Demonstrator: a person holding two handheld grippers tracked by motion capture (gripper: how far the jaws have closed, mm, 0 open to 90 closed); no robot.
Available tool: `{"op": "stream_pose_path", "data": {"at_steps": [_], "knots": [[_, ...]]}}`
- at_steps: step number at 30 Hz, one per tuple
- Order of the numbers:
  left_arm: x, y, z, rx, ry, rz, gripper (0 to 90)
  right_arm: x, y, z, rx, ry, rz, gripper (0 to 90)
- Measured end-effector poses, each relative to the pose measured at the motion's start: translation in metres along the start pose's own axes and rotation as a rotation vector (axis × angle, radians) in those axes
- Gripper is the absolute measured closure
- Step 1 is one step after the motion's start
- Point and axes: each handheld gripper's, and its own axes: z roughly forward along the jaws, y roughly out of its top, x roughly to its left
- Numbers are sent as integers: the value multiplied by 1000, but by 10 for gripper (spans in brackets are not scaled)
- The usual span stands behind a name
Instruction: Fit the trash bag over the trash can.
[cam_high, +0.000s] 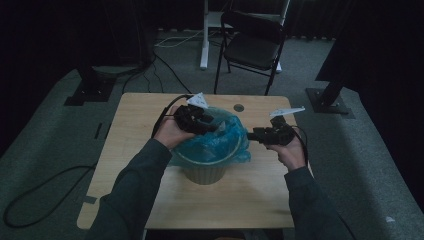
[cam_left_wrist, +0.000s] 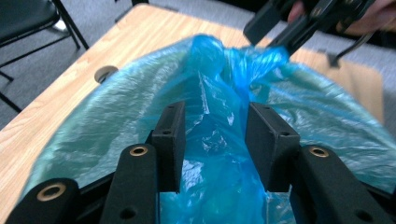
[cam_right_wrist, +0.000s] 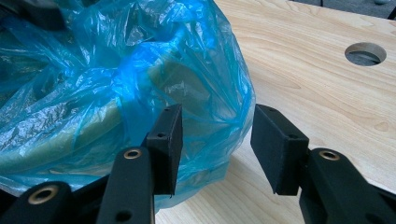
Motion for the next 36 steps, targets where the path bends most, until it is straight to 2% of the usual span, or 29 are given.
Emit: {"op": "stream_pose_path", "data": {"at_steps": [5, 10, 14, 16, 20, 25, 28, 30, 32, 34, 36], "knots": [[-3, 7, 15, 83, 19, 40, 597, 0, 0, 0, -1, 0, 0, 529], [-8, 10, 29, 168, 15, 79, 593, 0, 0, 1, -2, 0, 1, 527], [-8, 9, 43, 243, 34, 82, 583, 1, 0, 0, -1, -1, -2, 526], [-8, 9, 50, 292, 56, 92, 582, 1, 0, -1, -2, -2, -2, 525], [-11, 8, 60, 378, 73, 113, 579, 0, 0, -1, -2, -2, -3, 524], [-12, 7, 67, 429, 88, 117, 578, 1, 0, 0, -1, 0, -4, 523], [-13, 6, 66, 419, 94, 122, 571, 1, 0, 0, -1, 1, -5, 522], [-13, 8, 60, 378, 99, 127, 567, 1, 0, 0, -4, 1, -7, 520], [-13, 9, 50, 307, 104, 114, 567, 1, -1, -1, -6, -1, -8, 519], [-12, 11, 36, 216, 111, 89, 565, 1, -1, -2, -15, -1, -8, 519], [-11, 13, 18, 115, 134, 60, 557, 1, -1, -4, -19, -3, -8, 517]]}}
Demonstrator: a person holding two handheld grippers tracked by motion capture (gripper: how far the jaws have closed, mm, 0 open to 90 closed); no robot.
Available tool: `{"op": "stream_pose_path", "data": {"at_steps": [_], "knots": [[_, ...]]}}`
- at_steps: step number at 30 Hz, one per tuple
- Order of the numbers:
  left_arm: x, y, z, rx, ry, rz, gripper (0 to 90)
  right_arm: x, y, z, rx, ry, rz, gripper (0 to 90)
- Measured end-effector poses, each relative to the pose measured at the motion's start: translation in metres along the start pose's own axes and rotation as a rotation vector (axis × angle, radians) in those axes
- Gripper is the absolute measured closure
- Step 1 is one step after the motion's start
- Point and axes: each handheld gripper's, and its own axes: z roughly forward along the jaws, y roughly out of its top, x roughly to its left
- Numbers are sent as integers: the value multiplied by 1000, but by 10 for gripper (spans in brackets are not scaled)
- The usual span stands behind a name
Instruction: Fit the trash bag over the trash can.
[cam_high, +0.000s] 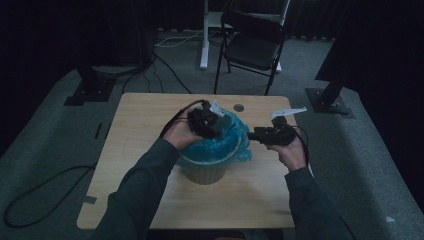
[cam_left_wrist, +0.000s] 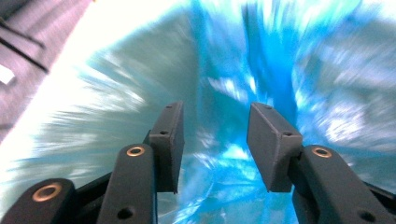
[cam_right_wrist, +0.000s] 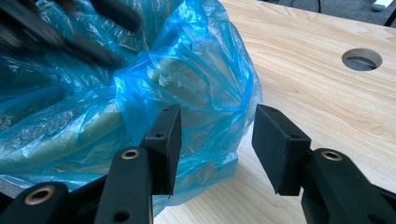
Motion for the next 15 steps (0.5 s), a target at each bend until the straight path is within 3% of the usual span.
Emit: {"op": "stream_pose_path", "data": {"at_steps": [3, 8, 12, 15], "knots": [[4, -6, -26, -137, 64, -43, 557, -1, -1, -1, -7, -2, -1, 516], [12, -22, -57, -274, 118, -130, 547, -2, -2, -2, -9, -4, 2, 514], [18, -37, -71, -319, 136, -180, 545, -1, -2, 0, -7, -6, 0, 509], [23, -48, -76, -322, 146, -207, 536, -2, -2, 1, -9, -8, -6, 504]]}}
